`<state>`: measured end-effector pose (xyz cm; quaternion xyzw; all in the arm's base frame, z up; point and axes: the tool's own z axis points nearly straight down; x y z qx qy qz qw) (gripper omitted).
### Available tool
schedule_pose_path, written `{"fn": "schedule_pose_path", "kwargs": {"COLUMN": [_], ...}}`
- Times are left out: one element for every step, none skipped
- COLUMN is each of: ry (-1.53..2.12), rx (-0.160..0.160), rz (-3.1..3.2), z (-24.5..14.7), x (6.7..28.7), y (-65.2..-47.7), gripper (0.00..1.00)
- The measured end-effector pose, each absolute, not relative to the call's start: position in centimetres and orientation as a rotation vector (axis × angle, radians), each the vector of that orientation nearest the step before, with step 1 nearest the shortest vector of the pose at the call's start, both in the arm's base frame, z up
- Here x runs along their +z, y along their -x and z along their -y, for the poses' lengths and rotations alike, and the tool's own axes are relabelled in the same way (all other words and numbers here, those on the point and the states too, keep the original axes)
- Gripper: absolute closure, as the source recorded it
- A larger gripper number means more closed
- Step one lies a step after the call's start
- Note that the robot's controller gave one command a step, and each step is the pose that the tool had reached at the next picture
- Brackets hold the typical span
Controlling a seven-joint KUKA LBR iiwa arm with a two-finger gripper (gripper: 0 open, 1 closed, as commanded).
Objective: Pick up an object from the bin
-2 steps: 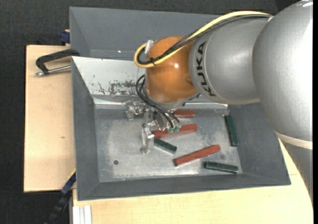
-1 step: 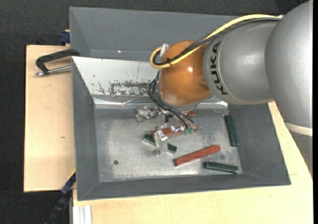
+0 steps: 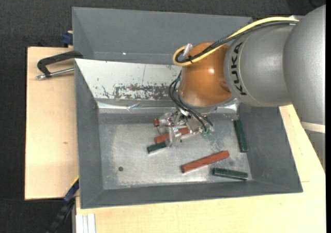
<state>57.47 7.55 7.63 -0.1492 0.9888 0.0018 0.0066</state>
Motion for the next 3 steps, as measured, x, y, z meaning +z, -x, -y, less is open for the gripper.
{"fn": "schedule_pose_path", "kwargs": {"ry": [0.467,0.454,0.424], "rx": [0.006,0.003,0.000], "rz": [-3.093,-3.108,-3.103], "z": [-7.6,-7.8,-5.2], "x": [7.6,12.5,23.9], "y": [-57.5,-57.0,-58.2], "gripper": [1.00,1.00,0.00]}}
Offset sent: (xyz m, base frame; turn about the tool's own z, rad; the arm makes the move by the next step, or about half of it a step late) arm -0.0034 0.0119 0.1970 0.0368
